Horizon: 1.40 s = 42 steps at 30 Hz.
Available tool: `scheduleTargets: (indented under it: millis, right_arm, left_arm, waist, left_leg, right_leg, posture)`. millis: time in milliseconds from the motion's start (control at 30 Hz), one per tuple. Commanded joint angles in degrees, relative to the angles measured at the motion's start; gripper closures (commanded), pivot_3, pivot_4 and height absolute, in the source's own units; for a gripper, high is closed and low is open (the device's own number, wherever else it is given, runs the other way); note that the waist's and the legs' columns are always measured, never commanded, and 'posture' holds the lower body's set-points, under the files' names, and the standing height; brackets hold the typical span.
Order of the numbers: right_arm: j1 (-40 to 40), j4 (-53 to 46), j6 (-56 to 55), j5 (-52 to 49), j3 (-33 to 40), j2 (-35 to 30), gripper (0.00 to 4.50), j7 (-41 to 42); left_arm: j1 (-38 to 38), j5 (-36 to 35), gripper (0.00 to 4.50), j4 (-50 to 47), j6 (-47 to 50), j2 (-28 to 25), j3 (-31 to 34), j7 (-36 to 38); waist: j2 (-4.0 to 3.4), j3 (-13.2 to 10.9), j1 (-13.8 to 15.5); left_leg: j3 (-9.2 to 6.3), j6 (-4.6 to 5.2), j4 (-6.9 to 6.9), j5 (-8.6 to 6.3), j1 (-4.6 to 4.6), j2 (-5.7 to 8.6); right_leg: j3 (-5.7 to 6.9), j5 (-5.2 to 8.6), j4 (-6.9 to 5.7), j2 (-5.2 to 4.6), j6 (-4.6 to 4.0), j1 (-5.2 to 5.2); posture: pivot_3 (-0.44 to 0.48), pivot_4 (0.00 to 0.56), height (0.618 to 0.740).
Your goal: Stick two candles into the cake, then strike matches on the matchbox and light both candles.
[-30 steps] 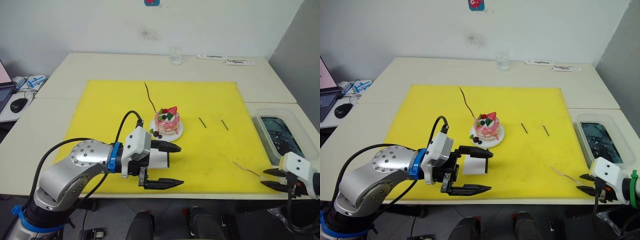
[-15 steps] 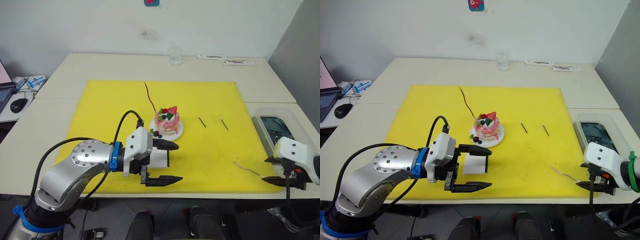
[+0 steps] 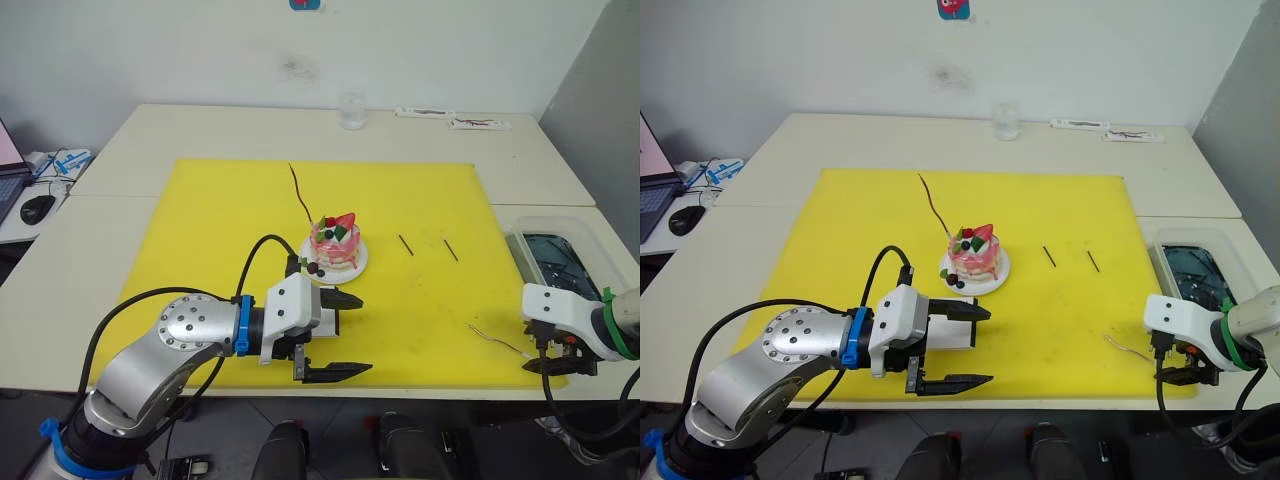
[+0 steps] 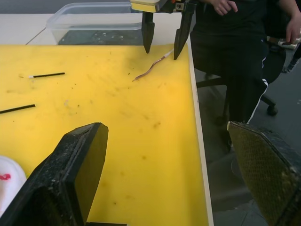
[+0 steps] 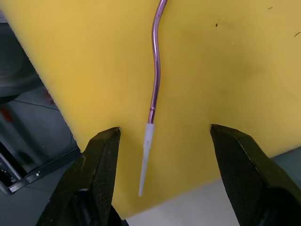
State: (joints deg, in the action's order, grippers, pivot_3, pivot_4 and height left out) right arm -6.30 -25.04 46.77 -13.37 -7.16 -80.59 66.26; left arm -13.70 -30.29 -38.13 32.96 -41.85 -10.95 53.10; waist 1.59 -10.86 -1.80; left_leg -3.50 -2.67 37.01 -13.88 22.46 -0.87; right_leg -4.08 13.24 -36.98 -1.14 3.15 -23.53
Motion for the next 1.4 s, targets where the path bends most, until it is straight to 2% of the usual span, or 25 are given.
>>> scheduleTargets:
  millis: [33,167,367,600,700,800,900,1033,1067,1167,1267,1400]
  right_arm:
    - [-1.9,0.3,0.0,1.2,-1.2,-0.6,1.35,1.3]
    - [-2.6,0.5,0.4,1.6,-2.1,-0.5,2.22,2.2]
    - [-3.0,-0.5,2.3,0.9,-2.0,-0.1,4.37,2.0]
    - [-4.3,0.1,5.2,-2.2,1.2,0.1,4.45,2.7]
    - [-5.4,1.0,8.3,-7.2,7.1,1.0,4.45,3.6]
    - [-7.5,0.0,11.8,-12.7,13.1,5.1,4.45,2.0]
    - [-11.8,-1.9,16.1,-19.2,18.1,14.4,4.45,-3.1]
    - [-19.4,-3.8,16.4,-24.8,21.1,33.1,4.45,-15.0]
    - [-20.7,-4.0,14.2,-24.9,20.5,38.1,4.45,-18.0]
    - [-22.4,-3.6,8.4,-22.8,18.4,46.5,4.45,-23.6]
    - [-23.1,-0.3,-2.9,-18.5,13.1,57.5,4.45,-28.2]
    - [-23.1,5.7,-14.4,-12.7,8.2,65.4,4.45,-31.3]
  left_arm:
    - [0.2,0.5,0.0,-1.9,-1.5,0.8,-0.2,-0.5]
    - [0.3,0.8,0.0,-1.8,-1.7,1.4,-0.4,-0.8]
    - [0.2,1.6,0.0,-1.2,-2.1,1.6,-0.9,-0.5]
    - [0.8,2.8,0.0,0.2,-3.1,0.9,-0.3,0.7]
    - [2.4,1.7,0.0,1.0,-3.0,0.5,2.4,0.0]
    - [4.9,0.3,0.0,1.6,-3.0,0.6,6.2,-1.1]
    - [7.6,-0.2,0.0,2.1,-3.5,1.0,9.8,-2.5]
    - [8.4,-0.6,0.0,3.7,-3.8,2.1,13.8,-4.3]
    - [8.2,-0.8,0.0,4.2,-3.7,2.4,14.6,-4.8]
    - [7.8,-1.1,0.0,5.5,-3.9,2.9,16.0,-5.2]
    - [6.5,-1.1,0.0,7.1,-4.2,4.5,18.2,-8.0]
    - [4.4,-2.3,0.0,7.8,-2.8,5.8,19.3,-10.1]
  waist:
    - [0.0,0.0,0.0]
    - [0.0,0.0,0.0]
    - [0.0,0.0,0.0]
    - [0.0,0.0,0.0]
    - [-0.01,0.0,0.0]
    - [-0.01,0.0,-0.1]
    - [0.02,0.0,-0.1]
    - [0.07,0.0,-0.2]
    - [0.08,0.0,-0.2]
    - [0.06,0.0,-0.1]
    - [0.05,0.0,-0.1]
    - [0.04,0.0,-0.1]
  left_leg:
    - [0.0,0.0,0.0,0.0,0.0,0.0]
    - [0.0,0.0,0.0,0.0,0.0,0.0]
    - [0.0,0.0,0.0,0.0,0.0,0.0]
    - [0.0,0.0,0.01,0.0,-0.01,0.0]
    - [0.01,0.0,0.0,0.0,-0.01,0.0]
    - [0.0,0.0,0.0,0.0,-0.02,-0.02]
    - [-0.03,0.0,-0.01,0.0,-0.03,-0.05]
    - [-0.04,0.01,0.03,0.0,-0.05,-0.05]
    - [-0.07,0.01,0.04,0.01,-0.03,-0.05]
    - [-0.13,0.01,0.02,0.01,0.0,-0.03]
    - [-0.14,0.01,0.02,0.01,0.08,-0.02]
    - [-0.19,0.01,-0.04,0.01,0.16,-0.03]
  right_leg:
    - [0.0,0.0,0.0,0.0,0.0,0.0]
    - [0.0,0.0,-0.01,0.0,0.0,0.0]
    - [0.0,0.0,-0.02,0.0,0.01,0.0]
    - [0.0,-0.01,-0.02,0.0,0.01,0.0]
    - [-0.01,-0.01,-0.03,0.0,0.01,-0.01]
    - [0.0,-0.01,-0.04,0.02,0.01,-0.01]
    - [0.01,-0.01,-0.04,0.06,0.01,0.02]
    - [0.0,-0.05,-0.08,0.09,0.05,0.03]
    - [0.0,-0.06,-0.1,0.1,0.06,0.02]
    - [0.0,-0.07,-0.09,0.12,0.08,0.04]
    - [0.02,-0.1,-0.06,0.1,0.12,0.01]
    - [0.06,-0.22,-0.09,0.1,0.3,-0.09]
  posture:
    - [0.0,0.15,0.74]
    - [0.0,0.15,0.74]
    - [0.0,0.15,0.74]
    - [0.0,0.15,0.74]
    - [0.0,0.15,0.74]
    - [0.0,0.15,0.74]
    - [0.0,0.15,0.74]
    - [0.0,0.15,0.74]
    - [0.0,0.15,0.74]
    - [0.0,0.15,0.74]
    - [0.0,0.15,0.74]
    - [0.0,0.15,0.74]
